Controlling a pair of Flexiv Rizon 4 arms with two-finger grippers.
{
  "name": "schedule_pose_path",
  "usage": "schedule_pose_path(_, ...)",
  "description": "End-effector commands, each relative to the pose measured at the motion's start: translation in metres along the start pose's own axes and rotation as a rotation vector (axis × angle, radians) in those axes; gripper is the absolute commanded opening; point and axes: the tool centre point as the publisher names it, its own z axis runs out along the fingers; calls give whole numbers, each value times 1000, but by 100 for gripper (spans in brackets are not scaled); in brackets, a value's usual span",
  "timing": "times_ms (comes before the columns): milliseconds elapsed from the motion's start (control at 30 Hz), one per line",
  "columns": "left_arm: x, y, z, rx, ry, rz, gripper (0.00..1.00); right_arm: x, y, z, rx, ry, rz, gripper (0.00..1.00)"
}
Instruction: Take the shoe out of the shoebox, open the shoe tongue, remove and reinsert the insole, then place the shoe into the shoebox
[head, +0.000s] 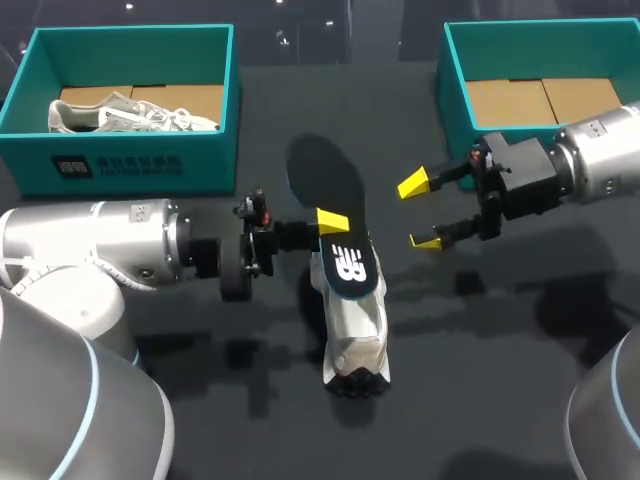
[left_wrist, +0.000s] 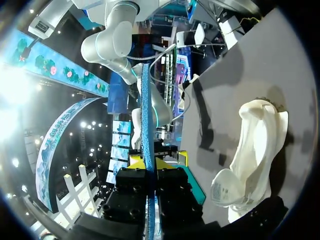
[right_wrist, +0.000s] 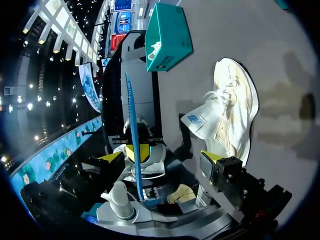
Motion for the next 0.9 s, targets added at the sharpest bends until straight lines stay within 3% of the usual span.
schedule_pose_path(33, 6, 10, 14, 48, -3, 2, 0, -4, 4, 10, -3, 24, -13, 100)
schedule_pose_path(100, 7, 10, 16, 59, -6, 0, 0, -4, 5, 12, -3, 36, -20, 96)
schedule_pose_path(333, 12, 11, 24, 77, -7, 6, 0, 1, 9, 20, -15, 69, -49, 65)
schedule_pose_path(667, 21, 13, 33, 74, 0, 27, 0, 7, 15, 29, -34, 107, -77, 62)
schedule_pose_path(767, 22, 14, 35, 71, -6, 27, 0, 8, 17, 33, -32, 119, -81, 50)
schedule_pose_path(900, 23, 17, 37, 65, -12, 26, 0, 8, 19, 37, -33, 132, -86, 46)
